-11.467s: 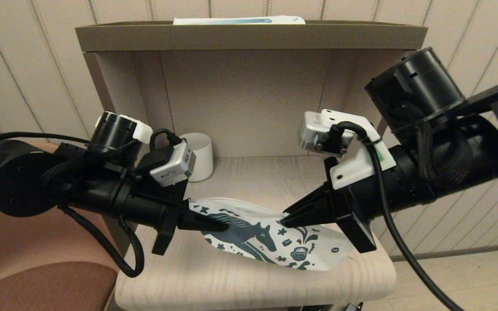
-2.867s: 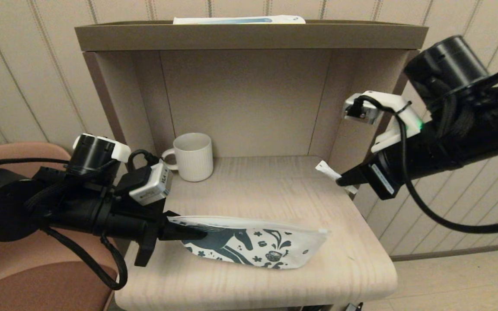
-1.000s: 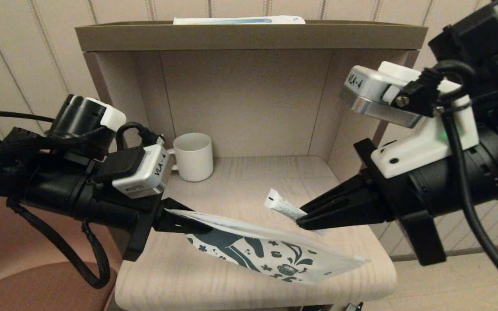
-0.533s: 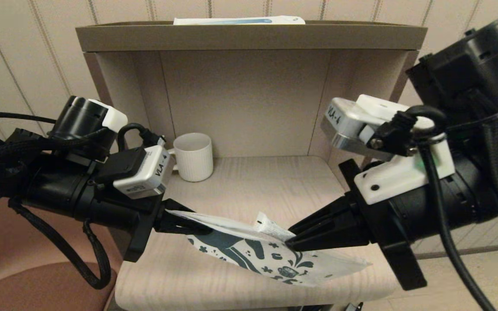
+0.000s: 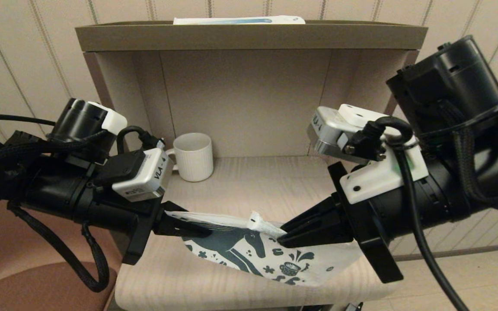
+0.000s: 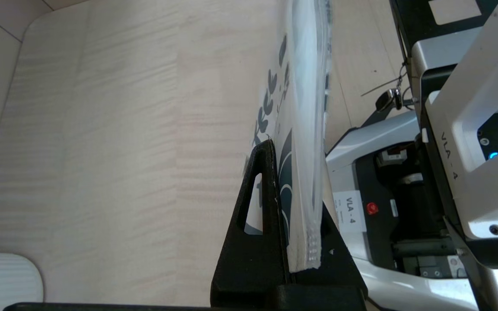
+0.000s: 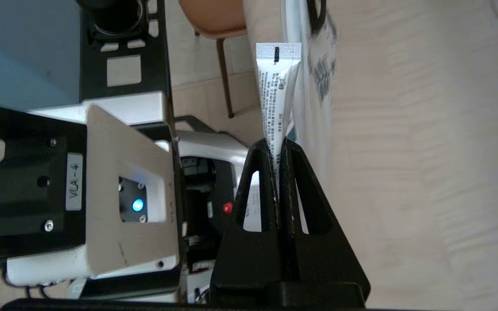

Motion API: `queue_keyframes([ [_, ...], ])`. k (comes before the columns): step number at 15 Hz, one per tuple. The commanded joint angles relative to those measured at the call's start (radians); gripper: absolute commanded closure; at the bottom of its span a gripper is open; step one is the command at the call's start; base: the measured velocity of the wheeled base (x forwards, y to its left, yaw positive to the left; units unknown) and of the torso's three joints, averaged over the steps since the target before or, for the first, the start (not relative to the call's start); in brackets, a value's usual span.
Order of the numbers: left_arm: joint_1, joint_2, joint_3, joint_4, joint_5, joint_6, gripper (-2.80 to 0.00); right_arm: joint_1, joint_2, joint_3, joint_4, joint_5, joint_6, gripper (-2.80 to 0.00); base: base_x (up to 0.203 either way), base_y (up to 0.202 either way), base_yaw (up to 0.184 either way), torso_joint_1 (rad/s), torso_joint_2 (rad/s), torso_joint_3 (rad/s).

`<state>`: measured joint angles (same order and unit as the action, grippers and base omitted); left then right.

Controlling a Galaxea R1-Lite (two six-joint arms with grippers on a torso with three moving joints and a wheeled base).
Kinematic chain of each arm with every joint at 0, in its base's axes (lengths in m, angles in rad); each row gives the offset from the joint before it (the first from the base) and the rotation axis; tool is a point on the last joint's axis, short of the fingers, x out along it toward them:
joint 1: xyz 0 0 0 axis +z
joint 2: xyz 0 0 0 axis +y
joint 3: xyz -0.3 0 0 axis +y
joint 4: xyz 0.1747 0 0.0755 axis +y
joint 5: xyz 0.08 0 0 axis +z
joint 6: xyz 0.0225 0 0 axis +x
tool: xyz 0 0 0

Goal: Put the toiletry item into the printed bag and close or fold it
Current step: Place the toothpaste in the storage bag

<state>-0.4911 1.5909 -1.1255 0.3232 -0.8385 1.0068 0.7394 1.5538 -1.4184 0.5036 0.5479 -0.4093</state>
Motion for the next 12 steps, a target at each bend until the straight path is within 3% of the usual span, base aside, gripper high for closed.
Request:
queue_keyframes([
  [1, 0.0, 0.002, 0.001, 0.002, -0.005, 0.006, 0.0, 0.0, 0.004, -0.013, 0.003, 0.003, -0.003, 0.0, 0.0, 0.0, 0.0, 0.0, 0.0, 0.0],
  [12, 0.0, 0.002, 0.007, -0.001, -0.038, 0.006, 0.0, 0.008, 0.009, -0.013, -0.036, 0.026, 0.003, 0.0, 0.0, 0.0, 0.0, 0.0, 0.0, 0.0],
])
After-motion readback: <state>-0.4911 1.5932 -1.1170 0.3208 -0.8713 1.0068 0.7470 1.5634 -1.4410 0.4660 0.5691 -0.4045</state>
